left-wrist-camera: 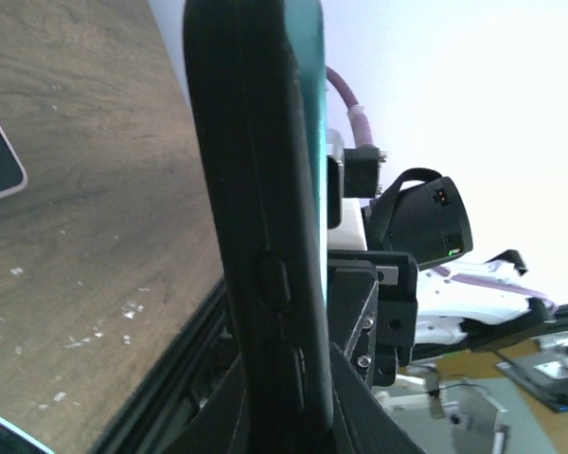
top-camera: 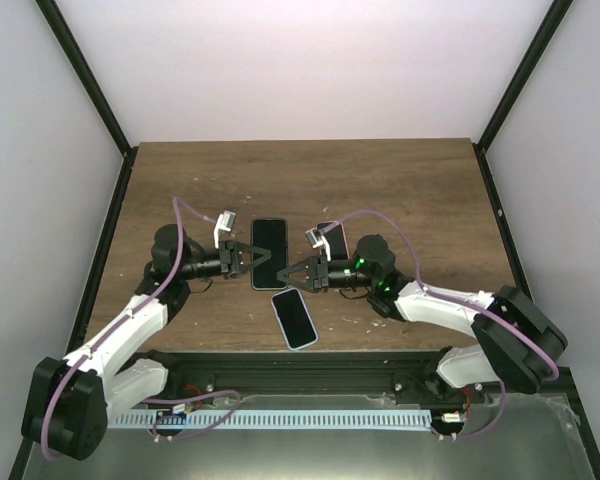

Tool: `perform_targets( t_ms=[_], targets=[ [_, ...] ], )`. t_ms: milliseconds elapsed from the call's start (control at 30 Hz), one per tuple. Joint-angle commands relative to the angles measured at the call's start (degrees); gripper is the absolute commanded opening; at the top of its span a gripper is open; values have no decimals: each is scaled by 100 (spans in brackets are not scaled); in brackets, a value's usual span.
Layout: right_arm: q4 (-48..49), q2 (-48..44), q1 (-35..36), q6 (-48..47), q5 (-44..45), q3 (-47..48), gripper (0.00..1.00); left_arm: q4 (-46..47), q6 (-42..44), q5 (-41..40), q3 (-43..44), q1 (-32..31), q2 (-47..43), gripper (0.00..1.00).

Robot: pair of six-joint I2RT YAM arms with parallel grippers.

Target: Put the phone into the phone case

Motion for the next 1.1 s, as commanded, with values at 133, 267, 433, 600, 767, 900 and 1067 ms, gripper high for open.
perform_targets(
  t_ms=[133,267,433,600,767,900,1067],
  targets=[
    [-722,-314,117,-1382,-406,563,1,125,-95,-356,173,78,-344,41],
    [-1432,-581,117,-2065,-510,652,1,68,-295,-481,283,241,-545,39],
    [-1855,-805,117,-2368,-531,637,2,-345,-66,-600,437,503,-675,30],
    [-1856,-832,117,-2342,-543,626,2,-480,114,-412,523,508,-551,10],
    [-2013,-766,112,-2398,-520,656,3,-1357,840,-561,768,511,-554,0],
    [-1892,-788,117,-2282,-431,656,11,-1772,1268,-659,946,513,-550,0],
    [-1918,-891,117,-2129,-179,813,35,-809,449,-65,800,508,-431,0]
  ],
)
